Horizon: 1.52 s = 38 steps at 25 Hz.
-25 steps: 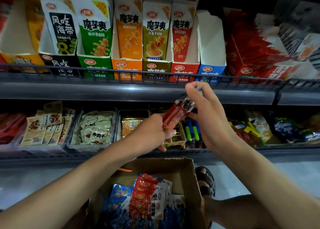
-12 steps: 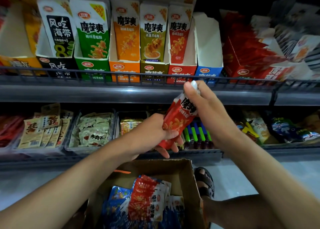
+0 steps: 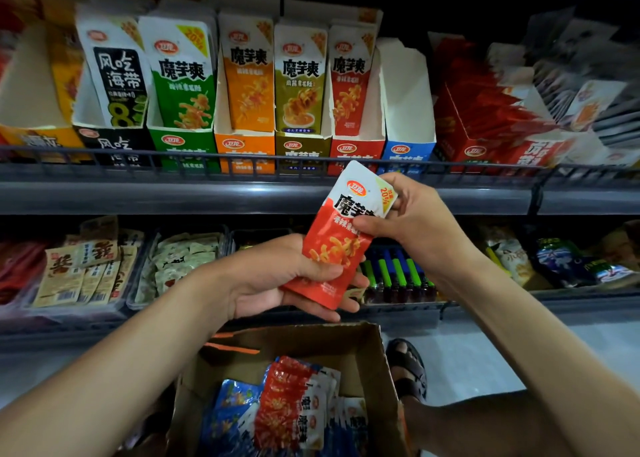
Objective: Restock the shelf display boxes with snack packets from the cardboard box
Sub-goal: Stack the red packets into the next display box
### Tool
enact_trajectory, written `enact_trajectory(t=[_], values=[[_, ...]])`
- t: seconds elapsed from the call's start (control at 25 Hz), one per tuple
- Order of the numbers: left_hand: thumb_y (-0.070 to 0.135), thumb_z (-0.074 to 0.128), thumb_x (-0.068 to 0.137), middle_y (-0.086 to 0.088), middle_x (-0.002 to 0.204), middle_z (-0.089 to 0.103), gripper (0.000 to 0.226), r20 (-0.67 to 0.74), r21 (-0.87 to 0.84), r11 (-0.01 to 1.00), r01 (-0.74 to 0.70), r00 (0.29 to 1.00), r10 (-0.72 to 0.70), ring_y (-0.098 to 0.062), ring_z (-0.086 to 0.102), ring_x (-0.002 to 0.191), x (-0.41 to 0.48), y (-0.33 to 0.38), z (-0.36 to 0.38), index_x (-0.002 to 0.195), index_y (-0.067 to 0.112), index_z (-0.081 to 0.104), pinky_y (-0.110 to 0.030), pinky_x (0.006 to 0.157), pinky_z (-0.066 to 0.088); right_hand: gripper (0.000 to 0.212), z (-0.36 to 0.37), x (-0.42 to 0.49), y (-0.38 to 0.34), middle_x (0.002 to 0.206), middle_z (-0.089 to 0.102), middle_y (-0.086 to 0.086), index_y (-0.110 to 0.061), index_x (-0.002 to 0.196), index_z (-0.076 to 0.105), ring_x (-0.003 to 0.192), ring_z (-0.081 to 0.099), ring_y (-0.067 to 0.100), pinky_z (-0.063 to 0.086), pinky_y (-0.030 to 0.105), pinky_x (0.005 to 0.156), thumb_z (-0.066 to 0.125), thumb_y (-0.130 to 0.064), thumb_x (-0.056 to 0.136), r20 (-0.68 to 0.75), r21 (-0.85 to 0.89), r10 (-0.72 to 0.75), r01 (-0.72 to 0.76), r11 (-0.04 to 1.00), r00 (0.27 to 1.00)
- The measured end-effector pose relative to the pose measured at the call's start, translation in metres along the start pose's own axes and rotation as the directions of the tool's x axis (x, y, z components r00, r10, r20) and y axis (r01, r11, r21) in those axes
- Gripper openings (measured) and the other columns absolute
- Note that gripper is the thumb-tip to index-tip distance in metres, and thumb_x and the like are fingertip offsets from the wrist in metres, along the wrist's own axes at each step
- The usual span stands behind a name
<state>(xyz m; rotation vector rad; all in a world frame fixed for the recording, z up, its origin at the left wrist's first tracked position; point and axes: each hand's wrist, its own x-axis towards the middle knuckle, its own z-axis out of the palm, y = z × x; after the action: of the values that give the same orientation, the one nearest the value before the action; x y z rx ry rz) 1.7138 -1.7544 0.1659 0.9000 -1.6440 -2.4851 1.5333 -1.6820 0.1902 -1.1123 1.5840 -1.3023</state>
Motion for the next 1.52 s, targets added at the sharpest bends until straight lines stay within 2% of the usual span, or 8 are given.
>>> enact_trajectory(t=[0.08,0.28,0.72,0.92,1.08,1.24,1.36,1.52], values=[[0.014,0.059,0.092,-0.019,0.113,0.069,0.036,-0.027,0.025,1.0,0.013,1.0,-0.012,-0.038,0.066,0.105,0.0,0.001,0.0,0.127,0.008,0.052,-0.054,0.1,0.046,0.036,0.001,0.001,-0.001,0.101,0.075,0.01,-0.011,0.109,0.058,0.094,0.072,0.019,0.06,0.029,0.078,0.073,0.004,0.08,-0.026,0.018,-0.031,0.032,0.999,0.999],[0.01,0.059,0.09,-0.031,0.106,0.067,0.033,0.012,-0.04,0.998,0.053,0.999,-0.052,-0.043,0.067,0.099,0.0,0.003,0.001,0.12,-0.002,0.054,-0.05,0.087,0.055,0.041,0.001,0.004,0.001,0.099,0.075,0.007,-0.011,0.113,0.058,0.091,0.073,0.014,0.058,0.022,0.072,0.074,0.005,0.079,-0.043,0.031,-0.031,0.032,0.999,0.999],[0.003,0.062,0.087,-0.023,0.103,0.071,0.027,-0.047,-0.091,0.996,0.022,0.999,-0.027,-0.035,0.07,0.096,0.0,0.003,0.002,0.114,0.003,0.059,-0.05,0.077,0.058,0.044,0.002,0.006,0.006,0.103,0.073,0.003,-0.022,0.109,0.059,0.095,0.07,0.012,0.059,0.027,0.077,0.075,0.005,0.077,-0.02,-0.041,-0.056,0.055,0.998,0.998],[0.015,0.064,0.089,-0.018,0.099,0.073,0.028,-0.09,0.049,0.998,-0.035,0.995,0.039,-0.028,0.072,0.09,0.005,0.003,0.003,0.115,0.005,0.059,-0.041,0.07,0.061,0.045,-0.002,0.007,0.007,0.104,0.074,0.004,-0.017,0.115,0.059,0.097,0.071,0.015,0.059,0.031,0.081,0.077,0.0,0.078,-0.022,-0.055,-0.049,0.047,0.997,0.999],[0.016,0.063,0.091,-0.019,0.099,0.073,0.032,-0.032,0.192,0.98,-0.049,0.998,0.056,-0.032,0.072,0.091,0.008,0.014,-0.006,0.119,0.003,0.056,-0.036,0.063,0.061,0.037,-0.012,0.008,-0.002,0.094,0.075,0.01,-0.004,0.102,0.063,0.084,0.073,0.017,0.061,0.029,0.075,0.083,-0.001,0.071,-0.037,-0.108,-0.043,0.039,0.993,0.998],[0.013,0.062,0.091,-0.023,0.101,0.072,0.032,0.062,0.318,0.947,-0.039,0.998,0.021,-0.035,0.071,0.093,0.007,0.036,-0.013,0.118,-0.003,0.054,-0.038,0.065,0.061,0.039,-0.027,0.014,-0.03,0.095,0.075,0.009,-0.004,0.105,0.065,0.081,0.07,0.014,0.06,0.028,0.076,0.082,0.001,0.071,0.139,-0.259,0.002,0.035,0.965,0.99],[0.011,0.061,0.091,-0.024,0.102,0.071,0.03,0.127,0.358,0.93,-0.077,0.991,0.033,-0.039,0.069,0.096,0.008,0.052,-0.015,0.116,-0.005,0.054,-0.039,0.066,0.06,0.027,-0.032,0.018,-0.055,0.093,0.076,0.008,-0.002,0.1,0.069,0.085,0.072,0.017,0.06,0.031,0.08,0.081,-0.004,0.076,0.266,-0.416,0.051,0.067,0.907,0.963],[0.009,0.061,0.091,-0.021,0.102,0.072,0.028,0.069,0.273,0.931,-0.242,0.97,0.232,-0.036,0.07,0.095,0.012,0.072,-0.008,0.115,-0.004,0.056,-0.038,0.067,0.061,0.026,-0.047,0.031,-0.091,0.095,0.076,0.008,0.005,0.094,0.067,0.092,0.073,0.025,0.06,0.04,0.084,0.079,-0.009,0.076,0.244,-0.474,-0.037,0.153,0.867,0.969]])
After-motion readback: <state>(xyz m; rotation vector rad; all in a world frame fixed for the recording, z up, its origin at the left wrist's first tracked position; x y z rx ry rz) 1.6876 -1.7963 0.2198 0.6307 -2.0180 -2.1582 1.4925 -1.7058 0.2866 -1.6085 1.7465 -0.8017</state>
